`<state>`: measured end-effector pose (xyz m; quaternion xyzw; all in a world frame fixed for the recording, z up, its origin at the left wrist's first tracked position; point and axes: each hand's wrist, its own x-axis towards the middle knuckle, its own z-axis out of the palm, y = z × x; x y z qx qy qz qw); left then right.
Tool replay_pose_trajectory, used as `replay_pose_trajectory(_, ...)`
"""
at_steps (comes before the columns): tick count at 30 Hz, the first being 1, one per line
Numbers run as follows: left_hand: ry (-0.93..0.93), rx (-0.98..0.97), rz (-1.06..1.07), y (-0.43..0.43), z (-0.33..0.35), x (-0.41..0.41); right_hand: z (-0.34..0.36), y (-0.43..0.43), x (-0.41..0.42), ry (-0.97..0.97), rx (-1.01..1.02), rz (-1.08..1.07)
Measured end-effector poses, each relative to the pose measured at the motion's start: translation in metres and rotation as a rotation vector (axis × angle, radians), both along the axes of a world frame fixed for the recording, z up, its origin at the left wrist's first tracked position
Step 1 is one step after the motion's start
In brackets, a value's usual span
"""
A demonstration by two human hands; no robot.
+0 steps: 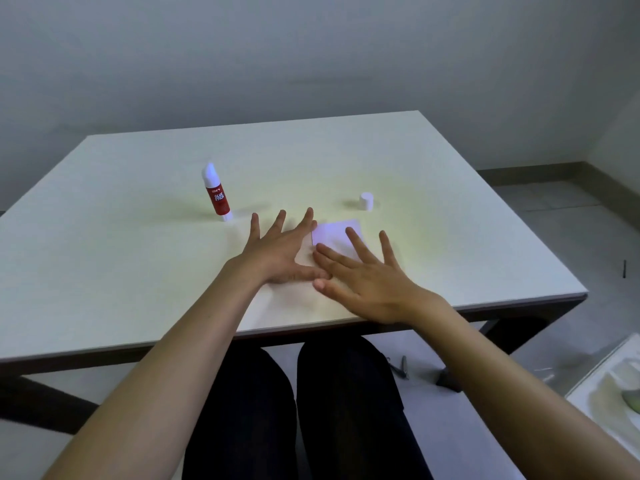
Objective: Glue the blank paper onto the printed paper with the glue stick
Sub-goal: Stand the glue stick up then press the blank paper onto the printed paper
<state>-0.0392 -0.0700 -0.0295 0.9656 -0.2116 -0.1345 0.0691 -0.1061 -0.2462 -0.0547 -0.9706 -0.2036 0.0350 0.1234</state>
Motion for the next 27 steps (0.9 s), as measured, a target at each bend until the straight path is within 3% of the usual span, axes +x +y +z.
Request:
replay_pose_trajectory(7, -0.023, 0.117, -0.043, -0.001, 0.004, -0.002, 0.010, -0.016, 0.028, 0.053, -0.115, -0.181)
replay_pose_trajectory(13, 0.012, 0.063, -0.043, 0.003, 0.000, -0.002, -0.002, -0.021, -0.030, -0.040, -0.041, -0.043)
replay_pose_trajectory(22, 0.057, 0.011, -0.029, 0.003, -0.002, -0.003, 0.015, -0.027, 0.021, 0.094, -0.136, -0.178)
replay_pose_trajectory(27, 0.078, -0.052, -0.032, 0.005, -0.007, -0.001, 0.002, -0.020, -0.029, -0.031, -0.051, -0.054)
